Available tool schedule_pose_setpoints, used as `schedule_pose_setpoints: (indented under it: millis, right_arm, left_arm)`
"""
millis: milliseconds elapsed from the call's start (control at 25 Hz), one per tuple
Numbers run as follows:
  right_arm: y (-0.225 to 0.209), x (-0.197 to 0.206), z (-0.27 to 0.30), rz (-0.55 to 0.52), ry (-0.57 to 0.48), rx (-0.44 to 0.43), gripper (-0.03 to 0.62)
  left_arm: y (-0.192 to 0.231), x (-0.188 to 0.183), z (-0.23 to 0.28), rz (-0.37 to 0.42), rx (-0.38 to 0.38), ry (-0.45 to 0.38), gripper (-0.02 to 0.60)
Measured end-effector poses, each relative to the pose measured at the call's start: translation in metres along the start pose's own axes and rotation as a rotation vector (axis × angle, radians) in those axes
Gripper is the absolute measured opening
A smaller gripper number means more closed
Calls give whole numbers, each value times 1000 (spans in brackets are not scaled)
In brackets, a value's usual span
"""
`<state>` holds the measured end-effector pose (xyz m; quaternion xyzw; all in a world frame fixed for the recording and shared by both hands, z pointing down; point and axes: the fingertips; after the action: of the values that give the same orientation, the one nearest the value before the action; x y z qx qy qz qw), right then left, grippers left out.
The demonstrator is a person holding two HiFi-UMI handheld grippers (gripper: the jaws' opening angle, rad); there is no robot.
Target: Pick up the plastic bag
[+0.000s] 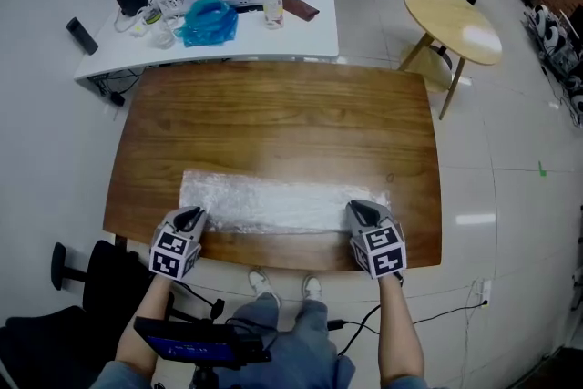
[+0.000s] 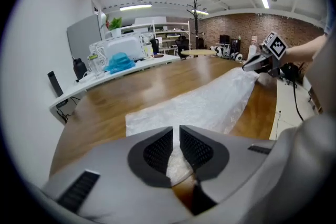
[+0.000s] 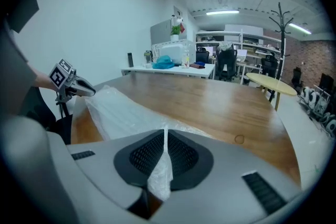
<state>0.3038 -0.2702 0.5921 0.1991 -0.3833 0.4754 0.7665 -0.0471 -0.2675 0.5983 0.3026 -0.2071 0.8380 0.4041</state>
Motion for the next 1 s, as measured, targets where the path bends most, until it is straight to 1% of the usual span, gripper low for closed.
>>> schedule_pose_setpoints:
  millis: [120,200,240,320,360,440,520,680,760,920,1000]
  right_arm:
    - [15,-27,-25,29,-96,-22,28]
    - [33,-54,-45,33,-176,-54,26]
    - [41,-70,-55,32,-222,-66,26]
    - [56,-102,-78,29,-319,-87,14]
    - [63,-117,-90,28,-368,-98,11]
    - [75,-144,-111,26,-457,-124,0]
    - [82,-165,-127,25,-522,-142,0]
    - [90,-190,-153,-9,-594,-148,0]
    - [92,-197,-164,-23,-618,-154,0]
    - [92,-205,-176,-41,-663,-164,0]
    - [99,-203,-178,-51,-655,-191,0]
  left_arm:
    - [-8,-28,-20,-37,26,-135,60]
    - [-16,-61,-39,-81,41,-258,40]
    - [-19,-79,-49,-110,49,-325,19]
    - [-27,-116,-71,-159,83,-459,18]
    - [-31,-133,-83,-166,105,-521,18]
    - [-42,-162,-104,-146,138,-617,18]
    - [-50,-183,-120,-134,159,-669,18]
    - [-56,-209,-146,-200,213,-731,18]
    - [-58,-220,-156,-206,217,-756,18]
    - [-69,-239,-170,-193,221,-803,18]
    - [-75,-243,-174,-189,222,-815,18]
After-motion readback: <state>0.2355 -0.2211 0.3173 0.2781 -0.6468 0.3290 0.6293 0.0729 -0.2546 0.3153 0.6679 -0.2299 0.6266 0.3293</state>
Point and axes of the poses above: the fingertips, and each gripper's own axes: z forward along the fingers, y to its left, x out of its underside
